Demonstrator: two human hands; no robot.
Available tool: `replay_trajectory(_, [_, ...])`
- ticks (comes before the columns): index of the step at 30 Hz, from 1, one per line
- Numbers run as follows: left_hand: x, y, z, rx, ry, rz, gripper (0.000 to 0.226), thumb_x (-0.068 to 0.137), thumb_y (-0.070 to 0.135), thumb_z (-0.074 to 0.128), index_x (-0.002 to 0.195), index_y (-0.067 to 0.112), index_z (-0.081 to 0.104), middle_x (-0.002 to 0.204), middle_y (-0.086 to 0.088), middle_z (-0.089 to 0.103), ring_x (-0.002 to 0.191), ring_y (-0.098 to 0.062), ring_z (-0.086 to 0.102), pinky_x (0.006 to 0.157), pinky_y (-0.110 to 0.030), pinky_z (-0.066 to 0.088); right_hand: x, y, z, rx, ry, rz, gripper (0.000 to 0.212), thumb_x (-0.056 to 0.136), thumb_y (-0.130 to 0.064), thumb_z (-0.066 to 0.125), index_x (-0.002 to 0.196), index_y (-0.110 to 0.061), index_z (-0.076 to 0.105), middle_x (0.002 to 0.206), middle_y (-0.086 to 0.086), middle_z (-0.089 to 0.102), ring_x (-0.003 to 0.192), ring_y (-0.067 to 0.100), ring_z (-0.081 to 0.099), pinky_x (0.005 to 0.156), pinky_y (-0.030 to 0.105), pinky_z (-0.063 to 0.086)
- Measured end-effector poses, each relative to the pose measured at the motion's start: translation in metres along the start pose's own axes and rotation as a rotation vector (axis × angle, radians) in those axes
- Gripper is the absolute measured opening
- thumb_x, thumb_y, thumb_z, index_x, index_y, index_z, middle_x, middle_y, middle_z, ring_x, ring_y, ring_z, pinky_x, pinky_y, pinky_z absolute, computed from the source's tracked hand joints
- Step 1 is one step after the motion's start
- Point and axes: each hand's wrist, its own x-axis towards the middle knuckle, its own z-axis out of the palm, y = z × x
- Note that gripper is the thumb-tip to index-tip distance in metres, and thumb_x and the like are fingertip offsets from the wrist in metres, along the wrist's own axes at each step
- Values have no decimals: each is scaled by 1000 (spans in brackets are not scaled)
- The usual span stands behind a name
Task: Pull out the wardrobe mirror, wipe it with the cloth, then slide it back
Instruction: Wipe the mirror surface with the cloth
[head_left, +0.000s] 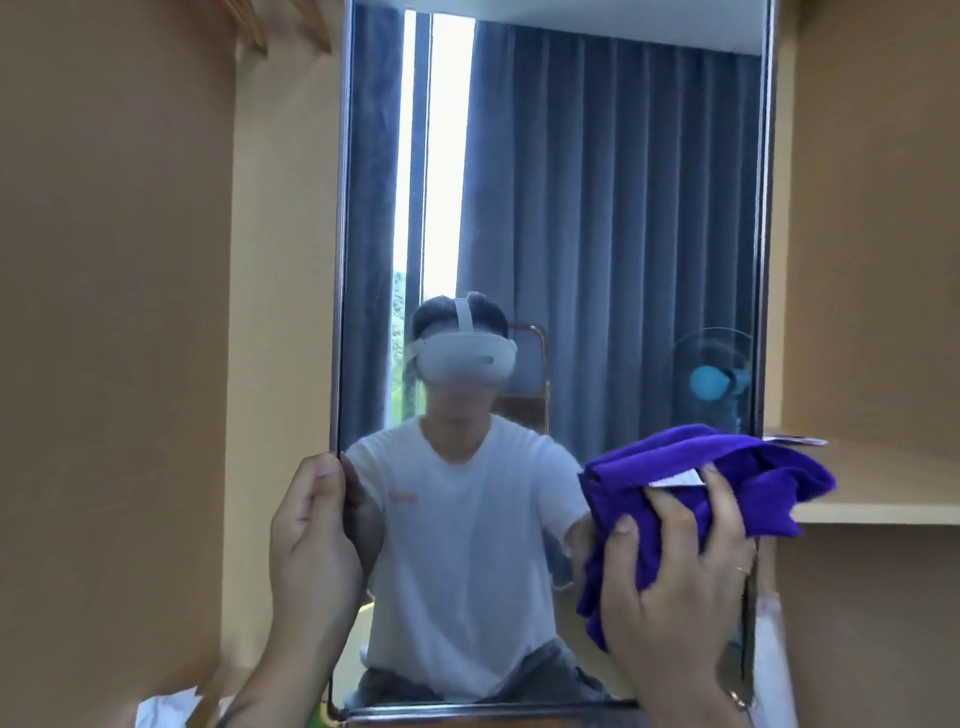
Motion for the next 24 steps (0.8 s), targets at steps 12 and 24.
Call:
replay_trajectory(12, [3, 7, 4, -78, -30, -41, 42, 113, 21, 45, 71, 13, 45, 67, 4, 43, 61, -7, 39, 53, -15, 38, -47, -118, 43, 49, -211, -554, 46, 82, -32, 71, 128, -33, 73, 158, 1, 52, 126, 32, 55, 117, 61, 38])
replay_trajectory(24, [-6, 20, 9, -22, 15, -46, 42, 115, 29, 44, 73, 27, 47, 48, 23, 43, 39, 7, 41, 41, -2, 30, 14, 75, -40, -111, -481, -1170, 37, 97, -39, 60, 132, -30, 64, 161, 2, 45, 140, 32, 51, 118, 62, 34])
